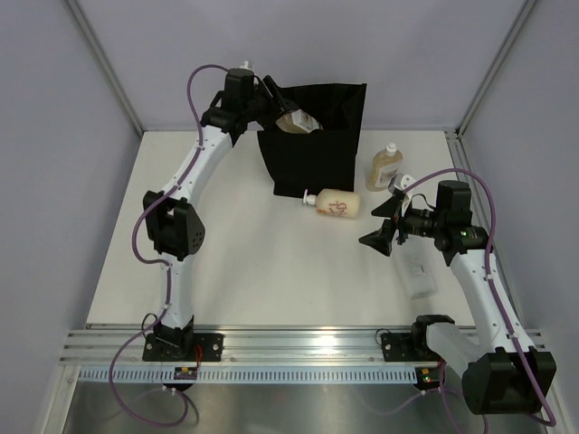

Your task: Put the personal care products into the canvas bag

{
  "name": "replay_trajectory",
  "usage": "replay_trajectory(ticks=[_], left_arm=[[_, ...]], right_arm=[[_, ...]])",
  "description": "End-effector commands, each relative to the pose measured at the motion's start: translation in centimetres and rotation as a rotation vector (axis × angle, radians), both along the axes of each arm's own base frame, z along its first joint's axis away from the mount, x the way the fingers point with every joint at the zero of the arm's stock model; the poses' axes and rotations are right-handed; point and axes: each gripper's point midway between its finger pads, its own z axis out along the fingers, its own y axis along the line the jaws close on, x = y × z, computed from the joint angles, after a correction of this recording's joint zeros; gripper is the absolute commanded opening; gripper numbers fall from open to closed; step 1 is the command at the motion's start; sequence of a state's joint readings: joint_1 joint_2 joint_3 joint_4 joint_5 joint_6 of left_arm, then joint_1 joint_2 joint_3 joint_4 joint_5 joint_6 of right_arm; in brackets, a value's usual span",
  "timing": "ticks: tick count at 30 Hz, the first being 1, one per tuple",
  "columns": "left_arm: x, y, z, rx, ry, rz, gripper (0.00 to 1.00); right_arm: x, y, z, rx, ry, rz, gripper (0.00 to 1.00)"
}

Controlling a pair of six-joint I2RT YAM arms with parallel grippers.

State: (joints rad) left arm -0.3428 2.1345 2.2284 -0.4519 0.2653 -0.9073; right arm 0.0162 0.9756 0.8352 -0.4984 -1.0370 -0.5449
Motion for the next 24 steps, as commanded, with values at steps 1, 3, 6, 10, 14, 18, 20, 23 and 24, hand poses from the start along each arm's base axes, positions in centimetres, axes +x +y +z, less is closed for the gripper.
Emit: replay_trajectory(ticks=[1, 3, 6, 10, 14, 18, 20, 23, 24], left_arm=[[-1.4, -1.4, 6.2, 0.084, -0.256, -0.056, 0.07], [-2.4, -2.7, 5.5, 0.186, -0.288, -0.111, 0.21], [-3.0, -2.9, 4.4, 0.307, -0.309, -0.121, 0.57], [-3.3, -2.0, 4.9, 0.401, -0.355, -0.106, 0.82], [-4.0, -1.1, 6.4, 0.443, -0.398, -0.102, 0.98], [-5.5, -0.2, 7.9, 0.456, -0.438, -0.097, 0.99], [-6.1, 0.6, 7.7, 0.489, -0.451, -0.095, 0.99], [-8.5, 2.3, 9.9, 0.514, -0.508, -0.077, 0.99], [-9.2, 2.8, 10.3, 0.521, -0.518, -0.071, 0.99]], right_arm=[[0.3, -0.1, 0.4, 0.001, -0.034, 0.002, 0.99], [0.4, -0.2, 0.3, -0.003, -0.032, -0.001, 0.99], [0.7, -0.4, 0.2, -0.009, -0.025, -0.022, 1.00], [2.5, -1.9, 0.2, 0.016, 0.036, -0.152, 1.00], [6.3, -4.0, 0.7, 0.069, 0.106, -0.385, 0.99], [9.8, -5.8, 2.4, 0.166, 0.236, -0.630, 1.00], [12.7, -8.2, 3.2, 0.192, 0.246, -0.818, 1.00], [15.9, -10.4, 3.9, 0.247, 0.268, -0.994, 0.99], [16.6, -10.5, 3.9, 0.280, 0.300, -1.025, 1.00]])
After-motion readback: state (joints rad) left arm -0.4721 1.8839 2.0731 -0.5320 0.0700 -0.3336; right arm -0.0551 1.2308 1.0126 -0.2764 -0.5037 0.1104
